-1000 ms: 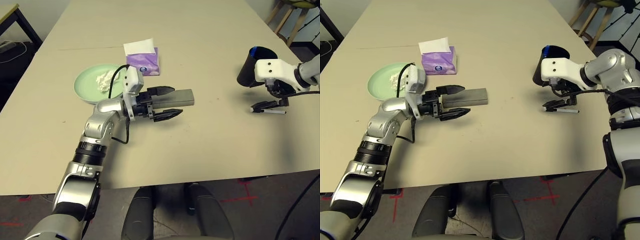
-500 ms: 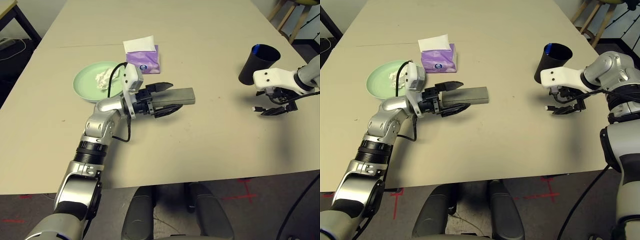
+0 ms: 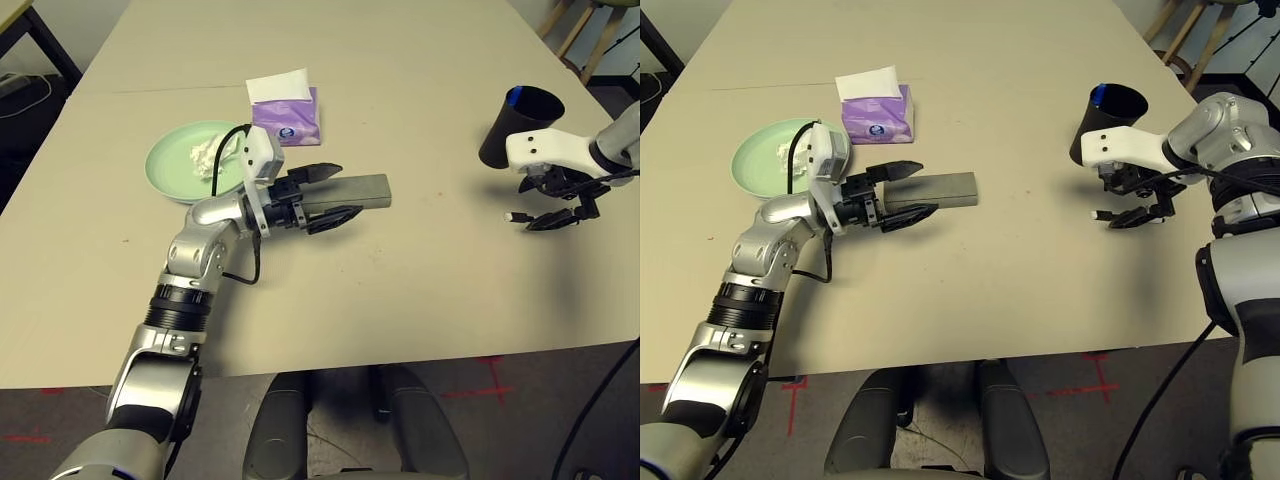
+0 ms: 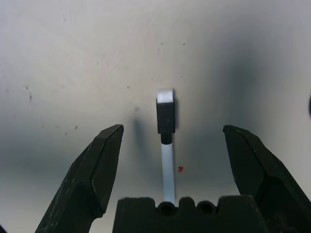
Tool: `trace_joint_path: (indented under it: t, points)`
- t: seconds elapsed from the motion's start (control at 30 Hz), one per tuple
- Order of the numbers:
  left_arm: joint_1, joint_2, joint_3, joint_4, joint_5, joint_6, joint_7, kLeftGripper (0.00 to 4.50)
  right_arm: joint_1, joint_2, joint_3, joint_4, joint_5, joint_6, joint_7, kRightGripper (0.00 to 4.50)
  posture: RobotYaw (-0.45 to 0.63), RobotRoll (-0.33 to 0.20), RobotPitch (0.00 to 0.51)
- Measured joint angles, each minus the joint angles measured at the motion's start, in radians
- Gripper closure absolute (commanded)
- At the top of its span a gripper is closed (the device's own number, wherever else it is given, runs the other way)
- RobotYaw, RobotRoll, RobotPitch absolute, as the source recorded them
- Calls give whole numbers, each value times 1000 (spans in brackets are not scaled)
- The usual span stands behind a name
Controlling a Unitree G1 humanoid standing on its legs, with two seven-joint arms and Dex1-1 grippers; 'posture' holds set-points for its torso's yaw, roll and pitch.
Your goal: Organize and tidy the items on the table.
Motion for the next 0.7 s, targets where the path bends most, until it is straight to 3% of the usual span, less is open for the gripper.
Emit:
trace_joint_path:
  t: [0.7]
  points:
    - [18,3,0,-31,-1,2,20,0,4,17,20,8,-56,-39,-35,59,188,0,266]
